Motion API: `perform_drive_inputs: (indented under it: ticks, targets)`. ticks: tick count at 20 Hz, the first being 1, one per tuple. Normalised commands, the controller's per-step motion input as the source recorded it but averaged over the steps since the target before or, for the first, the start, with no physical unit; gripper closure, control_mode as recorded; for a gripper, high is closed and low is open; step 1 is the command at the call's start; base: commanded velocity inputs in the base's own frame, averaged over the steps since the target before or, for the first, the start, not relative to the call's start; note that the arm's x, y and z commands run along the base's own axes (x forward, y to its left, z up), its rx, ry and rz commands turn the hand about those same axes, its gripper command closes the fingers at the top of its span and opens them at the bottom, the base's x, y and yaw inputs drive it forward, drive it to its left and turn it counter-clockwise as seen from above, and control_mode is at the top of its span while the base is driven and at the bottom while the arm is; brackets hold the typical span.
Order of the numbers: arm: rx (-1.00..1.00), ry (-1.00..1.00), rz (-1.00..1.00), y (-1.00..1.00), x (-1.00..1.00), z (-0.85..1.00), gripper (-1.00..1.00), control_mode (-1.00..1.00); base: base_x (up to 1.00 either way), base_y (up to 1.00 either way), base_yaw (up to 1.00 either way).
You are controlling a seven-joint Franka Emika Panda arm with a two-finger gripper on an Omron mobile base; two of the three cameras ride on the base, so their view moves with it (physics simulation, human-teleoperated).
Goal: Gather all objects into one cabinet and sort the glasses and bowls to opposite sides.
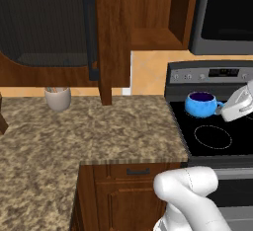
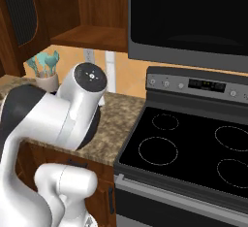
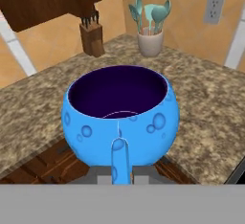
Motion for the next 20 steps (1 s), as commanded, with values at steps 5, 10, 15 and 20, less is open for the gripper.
perform_drive_inputs:
  ticks: [5,10,15,20]
  targets:
    - [0.0,0.0,0.0,0.02,-0.15,-0.17,1.0,-1.0,0.0,0.0,0.0]
    - [0.0,0.0,0.0,0.0,0.0,0.0,1.0,-1.0,0.0,0.0,0.0]
    - [0.0,0.0,0.0,0.0,-0.03,0.0,1.0,1.0,-0.07,0.0,0.0]
    - [0.0,0.0,0.0,0.0,0.0,0.0,1.0,1.0,-0.45,-0.07,0.13]
